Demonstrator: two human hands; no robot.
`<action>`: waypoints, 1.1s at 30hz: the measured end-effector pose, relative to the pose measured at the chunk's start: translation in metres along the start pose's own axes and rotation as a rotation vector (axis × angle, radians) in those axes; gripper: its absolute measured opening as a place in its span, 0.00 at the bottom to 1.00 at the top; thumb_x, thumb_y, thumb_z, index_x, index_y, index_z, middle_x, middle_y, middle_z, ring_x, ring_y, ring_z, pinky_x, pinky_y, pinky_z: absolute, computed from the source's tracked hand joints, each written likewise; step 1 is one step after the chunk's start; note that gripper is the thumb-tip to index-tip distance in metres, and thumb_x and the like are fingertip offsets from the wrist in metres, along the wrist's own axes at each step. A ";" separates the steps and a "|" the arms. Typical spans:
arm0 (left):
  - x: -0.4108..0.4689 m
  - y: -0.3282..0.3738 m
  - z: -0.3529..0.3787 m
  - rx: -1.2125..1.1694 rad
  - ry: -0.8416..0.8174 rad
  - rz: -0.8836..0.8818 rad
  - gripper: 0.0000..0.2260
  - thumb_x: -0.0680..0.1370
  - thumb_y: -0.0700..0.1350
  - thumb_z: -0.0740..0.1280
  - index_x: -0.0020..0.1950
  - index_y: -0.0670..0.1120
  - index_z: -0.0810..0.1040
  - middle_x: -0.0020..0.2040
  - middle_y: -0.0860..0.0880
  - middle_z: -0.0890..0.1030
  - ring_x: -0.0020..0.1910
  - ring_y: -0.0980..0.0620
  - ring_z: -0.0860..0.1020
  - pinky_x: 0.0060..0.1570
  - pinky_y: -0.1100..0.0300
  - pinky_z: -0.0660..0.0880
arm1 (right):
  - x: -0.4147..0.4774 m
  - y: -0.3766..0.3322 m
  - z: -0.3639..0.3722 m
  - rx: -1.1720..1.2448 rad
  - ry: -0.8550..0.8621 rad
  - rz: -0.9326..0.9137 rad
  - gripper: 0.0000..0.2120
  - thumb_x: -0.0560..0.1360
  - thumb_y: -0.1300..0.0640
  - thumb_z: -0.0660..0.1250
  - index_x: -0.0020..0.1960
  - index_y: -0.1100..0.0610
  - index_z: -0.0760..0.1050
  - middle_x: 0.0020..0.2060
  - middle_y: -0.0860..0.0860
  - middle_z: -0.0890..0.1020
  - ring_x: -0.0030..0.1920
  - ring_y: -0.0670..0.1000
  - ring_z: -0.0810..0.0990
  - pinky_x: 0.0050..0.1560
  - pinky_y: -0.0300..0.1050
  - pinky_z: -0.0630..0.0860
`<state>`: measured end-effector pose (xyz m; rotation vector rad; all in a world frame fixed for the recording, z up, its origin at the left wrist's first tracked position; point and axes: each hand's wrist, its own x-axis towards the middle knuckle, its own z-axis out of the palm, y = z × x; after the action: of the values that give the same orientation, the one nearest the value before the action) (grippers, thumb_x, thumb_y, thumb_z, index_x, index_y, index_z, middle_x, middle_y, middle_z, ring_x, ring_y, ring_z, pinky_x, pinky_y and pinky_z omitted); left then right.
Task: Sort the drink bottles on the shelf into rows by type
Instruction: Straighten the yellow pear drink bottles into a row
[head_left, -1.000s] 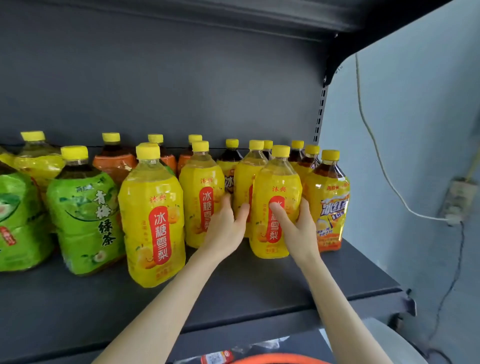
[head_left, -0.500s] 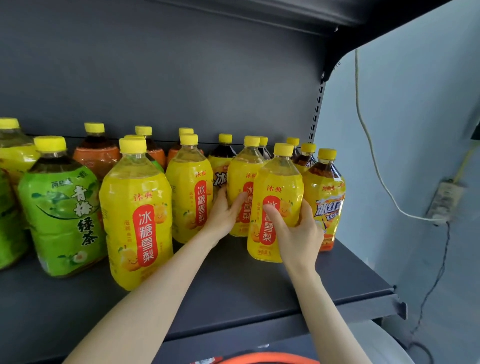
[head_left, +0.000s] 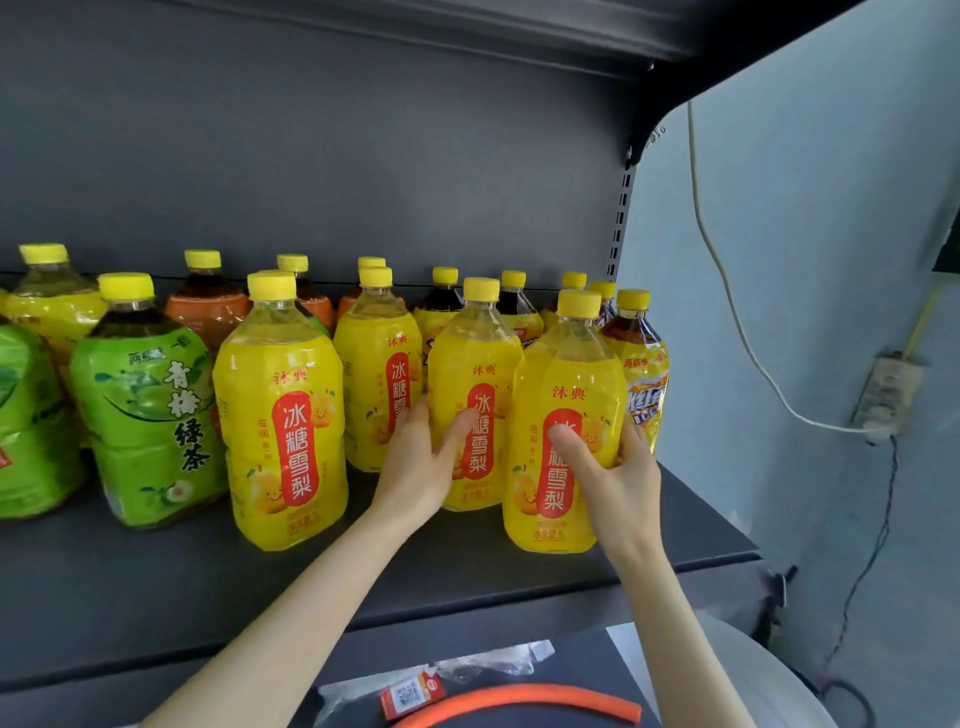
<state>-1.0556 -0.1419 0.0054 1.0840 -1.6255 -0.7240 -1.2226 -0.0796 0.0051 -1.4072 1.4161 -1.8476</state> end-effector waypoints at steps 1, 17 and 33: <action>-0.008 0.001 -0.005 -0.012 0.006 0.013 0.37 0.68 0.68 0.56 0.73 0.50 0.63 0.68 0.50 0.70 0.66 0.50 0.70 0.63 0.53 0.71 | -0.001 0.000 -0.002 0.041 -0.024 0.021 0.32 0.53 0.24 0.70 0.53 0.37 0.73 0.56 0.49 0.80 0.54 0.52 0.82 0.50 0.55 0.82; -0.057 0.031 0.001 -0.308 0.223 -0.025 0.32 0.68 0.60 0.65 0.70 0.54 0.62 0.60 0.56 0.74 0.56 0.59 0.74 0.50 0.65 0.74 | -0.019 -0.018 -0.001 0.197 -0.072 0.059 0.24 0.62 0.38 0.69 0.56 0.41 0.71 0.50 0.44 0.82 0.48 0.45 0.83 0.37 0.34 0.79; -0.156 0.047 -0.138 -0.301 0.326 0.005 0.30 0.63 0.68 0.69 0.60 0.54 0.72 0.51 0.57 0.82 0.50 0.58 0.81 0.50 0.51 0.79 | -0.110 -0.091 0.073 0.281 -0.179 0.032 0.19 0.63 0.38 0.70 0.51 0.44 0.77 0.43 0.44 0.85 0.44 0.46 0.85 0.41 0.41 0.81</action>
<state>-0.9253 0.0263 0.0242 0.9239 -1.1987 -0.7198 -1.0922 0.0095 0.0326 -1.3605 1.0408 -1.7700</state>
